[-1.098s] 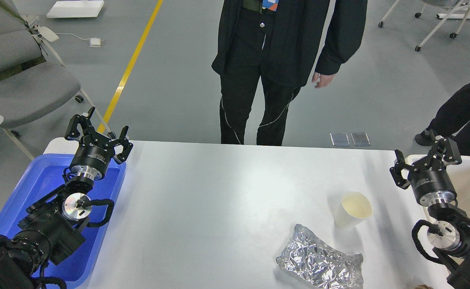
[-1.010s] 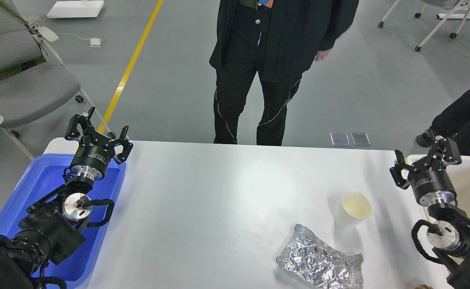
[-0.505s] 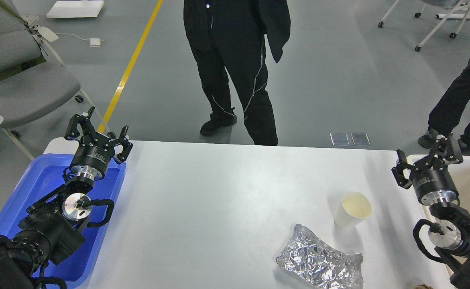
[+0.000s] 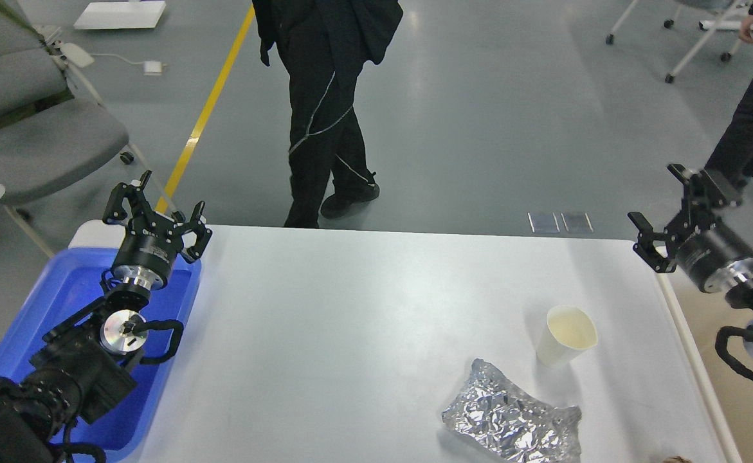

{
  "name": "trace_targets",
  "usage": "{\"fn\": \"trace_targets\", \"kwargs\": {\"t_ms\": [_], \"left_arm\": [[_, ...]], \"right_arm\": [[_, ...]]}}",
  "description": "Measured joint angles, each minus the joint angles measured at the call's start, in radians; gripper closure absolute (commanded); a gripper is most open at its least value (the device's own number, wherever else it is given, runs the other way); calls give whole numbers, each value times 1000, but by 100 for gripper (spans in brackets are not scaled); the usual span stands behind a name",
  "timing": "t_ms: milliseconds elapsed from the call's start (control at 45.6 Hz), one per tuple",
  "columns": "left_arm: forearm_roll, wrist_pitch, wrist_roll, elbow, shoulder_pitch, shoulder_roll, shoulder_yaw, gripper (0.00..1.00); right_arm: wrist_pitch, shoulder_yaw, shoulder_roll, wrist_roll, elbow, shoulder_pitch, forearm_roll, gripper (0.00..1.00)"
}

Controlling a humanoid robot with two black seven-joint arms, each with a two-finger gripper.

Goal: Tidy desktop
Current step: 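Raise the right gripper and swing it outward away from the table, then lower the open right gripper toward the white paper cup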

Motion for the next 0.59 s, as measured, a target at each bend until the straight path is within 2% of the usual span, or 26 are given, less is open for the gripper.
{"fn": "trace_targets", "kwargs": {"t_ms": [198,329,373,593], "left_arm": [[0,0,0,0,0,0,0,0],[0,0,0,0,0,0,0,0],[0,0,0,0,0,0,0,0],[0,0,0,0,0,0,0,0]], "right_arm": [[-1,-210,-166,-29,171,159,-212,0],[2,-316,-225,-95,233,245,-366,0],[3,-362,-245,-137,253,284,-442,0],[7,-546,-252,-232,280,427,-644,0]]}}
